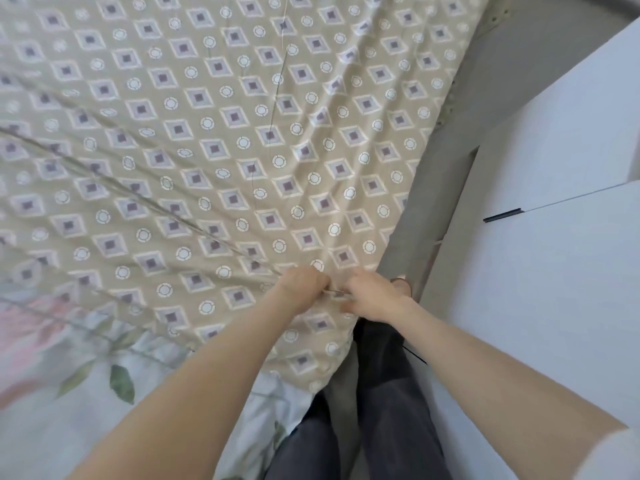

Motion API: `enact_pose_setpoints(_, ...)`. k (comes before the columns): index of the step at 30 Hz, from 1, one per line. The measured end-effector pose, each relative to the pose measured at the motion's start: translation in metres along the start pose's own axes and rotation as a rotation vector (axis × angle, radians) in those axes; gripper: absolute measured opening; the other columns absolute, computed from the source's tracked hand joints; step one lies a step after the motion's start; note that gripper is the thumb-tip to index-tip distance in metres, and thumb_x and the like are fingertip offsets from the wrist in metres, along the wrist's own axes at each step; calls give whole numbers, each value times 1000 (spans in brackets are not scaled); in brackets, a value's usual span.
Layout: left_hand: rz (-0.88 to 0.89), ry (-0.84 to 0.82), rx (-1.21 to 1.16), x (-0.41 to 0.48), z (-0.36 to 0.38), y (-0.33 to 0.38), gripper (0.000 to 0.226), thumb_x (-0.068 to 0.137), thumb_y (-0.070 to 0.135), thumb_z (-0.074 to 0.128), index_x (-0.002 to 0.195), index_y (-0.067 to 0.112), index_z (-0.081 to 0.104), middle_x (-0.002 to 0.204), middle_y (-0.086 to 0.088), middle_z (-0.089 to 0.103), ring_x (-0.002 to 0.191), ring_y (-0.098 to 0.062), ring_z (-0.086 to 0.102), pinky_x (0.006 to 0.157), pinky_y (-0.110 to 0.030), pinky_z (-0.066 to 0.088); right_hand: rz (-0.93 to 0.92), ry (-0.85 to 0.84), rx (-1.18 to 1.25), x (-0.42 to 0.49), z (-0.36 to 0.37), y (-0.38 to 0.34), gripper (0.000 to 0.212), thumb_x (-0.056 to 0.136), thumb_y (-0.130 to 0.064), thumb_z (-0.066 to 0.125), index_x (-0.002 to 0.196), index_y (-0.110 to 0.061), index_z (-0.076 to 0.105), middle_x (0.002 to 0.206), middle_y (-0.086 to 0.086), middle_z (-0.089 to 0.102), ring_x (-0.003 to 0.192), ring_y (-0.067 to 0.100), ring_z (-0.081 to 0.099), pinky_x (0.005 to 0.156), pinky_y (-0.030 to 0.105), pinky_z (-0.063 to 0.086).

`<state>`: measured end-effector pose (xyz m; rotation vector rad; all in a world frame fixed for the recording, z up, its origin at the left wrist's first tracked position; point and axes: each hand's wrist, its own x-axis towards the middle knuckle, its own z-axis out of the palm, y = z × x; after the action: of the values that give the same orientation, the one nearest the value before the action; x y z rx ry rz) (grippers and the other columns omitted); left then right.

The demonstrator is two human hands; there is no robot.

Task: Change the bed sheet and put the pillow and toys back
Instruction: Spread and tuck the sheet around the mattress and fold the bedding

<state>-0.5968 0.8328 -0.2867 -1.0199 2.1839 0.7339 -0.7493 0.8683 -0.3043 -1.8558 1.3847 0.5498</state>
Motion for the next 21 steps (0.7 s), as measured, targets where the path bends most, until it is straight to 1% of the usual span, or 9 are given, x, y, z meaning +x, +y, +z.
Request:
enact_pose_setpoints(4, -8, 19, 85, 0, -7, -15, 32, 96, 36, 49, 124, 19, 52, 123, -2, 58, 117, -22, 54, 95, -33, 36, 126, -38, 54, -9, 10, 9, 39, 91, -43, 51, 63, -28, 29, 81, -3, 49, 89, 24, 53, 72, 31, 26)
enact_pose_setpoints(6, -16, 60, 121, -1, -14, -29, 26, 97, 31, 49, 121, 25, 55, 122, 2, 59, 118, -20, 52, 97, -34, 30, 155, -45, 156, -14, 15, 16, 39, 89, -52, 49, 63, -27, 35, 73, -9, 47, 80, 19, 49, 65, 29, 25)
enact_pose_setpoints(8, 20, 114, 158, 0, -20, -44, 17, 98, 17, 44, 105, 26, 57, 116, 7, 61, 112, -17, 51, 87, -31, 27, 156, -18, 230, -16, 15, 21, 40, 89, -57, 41, 67, -24, 42, 72, -9, 52, 77, 19, 53, 60, 29, 26)
enact_pose_setpoints(10, 37, 178, 186, 4, -24, -48, 20, 97, 12, 41, 96, 28, 53, 111, 8, 60, 107, -17, 49, 81, -29, 23, 177, 59, 216, -17, 14, 26, 37, 96, -50, 34, 77, -24, 52, 77, -4, 58, 83, 24, 59, 66, 33, 34)
enact_pose_setpoints(12, -9, 237, 223, 9, -22, -41, 21, 98, 15, 42, 109, 26, 55, 114, 7, 58, 110, -18, 47, 85, -29, 26, 250, 91, 142, -15, 14, 31, 32, 100, -32, 34, 95, -20, 63, 92, 3, 63, 92, 28, 60, 72, 36, 44)
enact_pose_setpoints(14, -104, 309, 228, 13, -12, -29, 31, 89, 9, 53, 118, 20, 51, 119, 3, 52, 113, -20, 44, 90, -30, 30, 364, 89, 71, -14, 14, 34, 30, 98, -19, 36, 106, -13, 64, 107, 8, 62, 102, 27, 55, 78, 36, 47)
enact_pose_setpoints(16, -188, 436, 149, 14, -1, -19, 42, 77, -1, 58, 114, 14, 45, 117, -3, 46, 107, -23, 44, 83, -30, 34, 440, 177, 28, -13, 14, 31, 25, 95, -13, 40, 111, -11, 59, 113, 7, 55, 108, 26, 49, 78, 37, 47)
enact_pose_setpoints(19, -276, 545, -45, 10, 10, -9, 30, 82, -1, 51, 108, 13, 43, 106, -3, 49, 93, -24, 49, 68, -30, 31, 386, 395, 113, -15, 16, 19, 17, 91, -12, 47, 108, -11, 49, 104, 7, 56, 96, 28, 55, 67, 37, 45)
enact_pose_setpoints(21, -335, 518, -133, 4, 19, -6, 24, 89, 11, 49, 113, 15, 44, 106, -1, 51, 98, -25, 50, 73, -32, 35, 239, 384, 275, -15, 20, 7, 10, 89, -17, 47, 98, -13, 47, 96, 5, 58, 88, 28, 58, 62, 34, 39)
